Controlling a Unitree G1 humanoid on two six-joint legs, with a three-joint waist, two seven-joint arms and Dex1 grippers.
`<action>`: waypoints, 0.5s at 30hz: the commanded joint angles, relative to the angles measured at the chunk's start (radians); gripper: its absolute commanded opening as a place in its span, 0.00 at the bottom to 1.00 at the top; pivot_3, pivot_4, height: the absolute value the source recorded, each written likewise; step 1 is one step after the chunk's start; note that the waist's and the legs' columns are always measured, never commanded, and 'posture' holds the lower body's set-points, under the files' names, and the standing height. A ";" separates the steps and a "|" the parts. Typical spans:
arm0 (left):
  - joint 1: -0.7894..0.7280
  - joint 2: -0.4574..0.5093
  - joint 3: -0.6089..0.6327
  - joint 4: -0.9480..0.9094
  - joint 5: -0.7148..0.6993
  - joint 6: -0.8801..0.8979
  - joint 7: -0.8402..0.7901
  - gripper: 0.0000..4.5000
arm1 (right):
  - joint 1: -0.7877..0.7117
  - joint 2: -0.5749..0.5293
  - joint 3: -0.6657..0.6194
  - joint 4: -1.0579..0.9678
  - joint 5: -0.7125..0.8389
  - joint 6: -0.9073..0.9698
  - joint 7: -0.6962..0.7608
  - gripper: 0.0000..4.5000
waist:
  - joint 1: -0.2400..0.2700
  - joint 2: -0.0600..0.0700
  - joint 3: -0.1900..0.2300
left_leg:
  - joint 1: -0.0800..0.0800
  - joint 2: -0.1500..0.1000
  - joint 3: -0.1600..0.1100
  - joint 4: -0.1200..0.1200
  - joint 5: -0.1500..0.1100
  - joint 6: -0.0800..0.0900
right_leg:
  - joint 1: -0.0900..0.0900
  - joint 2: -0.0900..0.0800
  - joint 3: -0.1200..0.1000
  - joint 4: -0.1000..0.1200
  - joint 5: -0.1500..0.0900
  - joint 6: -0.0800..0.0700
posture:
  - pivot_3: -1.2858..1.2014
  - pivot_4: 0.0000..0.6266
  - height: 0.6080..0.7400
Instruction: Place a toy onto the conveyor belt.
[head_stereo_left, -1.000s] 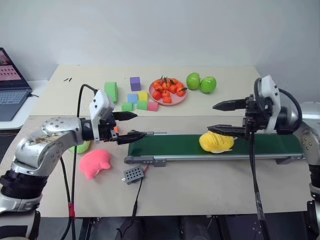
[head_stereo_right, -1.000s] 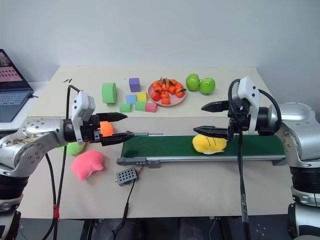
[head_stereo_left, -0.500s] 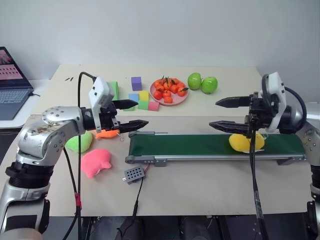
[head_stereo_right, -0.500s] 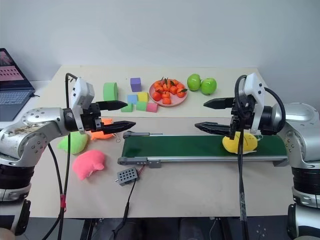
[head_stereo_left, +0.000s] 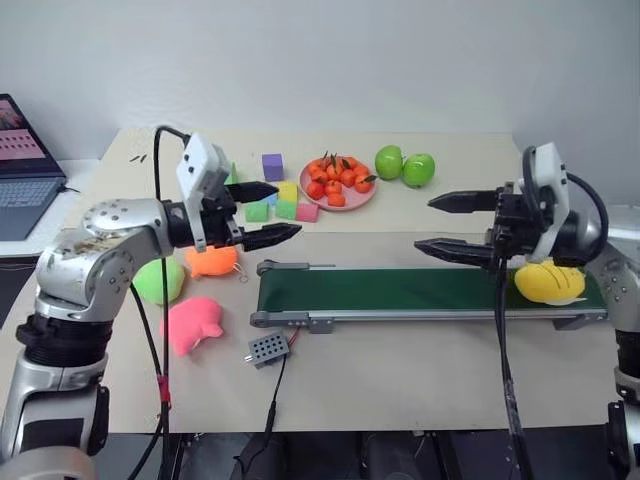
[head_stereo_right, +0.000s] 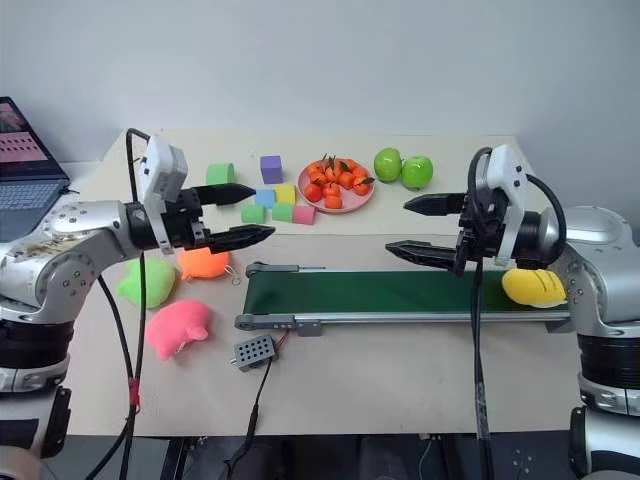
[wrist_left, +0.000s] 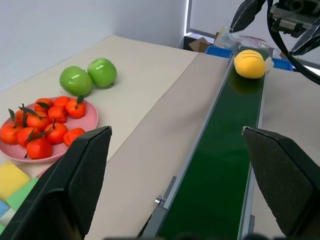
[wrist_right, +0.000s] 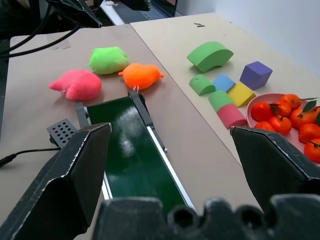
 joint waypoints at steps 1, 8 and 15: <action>-0.031 -0.021 0.025 -0.015 0.020 -0.004 0.021 0.99 | -0.026 0.003 -0.022 -0.018 0.009 -0.026 -0.002 1.00 | 0.000 0.000 0.000 | 0.000 0.000 0.000 0.000 0.000 0.000 | 0.000 0.000 0.000 0.000 0.000 0.000 | 0.52 0.24 0.99; -0.032 -0.039 0.027 -0.020 0.028 0.005 0.032 0.99 | -0.030 0.003 -0.020 -0.015 0.007 -0.026 0.001 1.00 | 0.000 0.000 0.000 | 0.000 0.000 0.000 0.000 0.000 0.000 | 0.000 0.000 0.000 0.000 0.000 0.000 | 0.52 0.24 0.99; -0.049 -0.045 0.027 -0.012 0.028 0.010 0.035 0.99 | -0.022 0.004 -0.019 -0.017 0.004 -0.027 0.000 1.00 | 0.000 0.000 0.000 | 0.000 0.000 0.000 0.000 0.000 0.000 | 0.000 0.000 0.000 0.000 0.000 0.000 | 0.52 0.24 0.99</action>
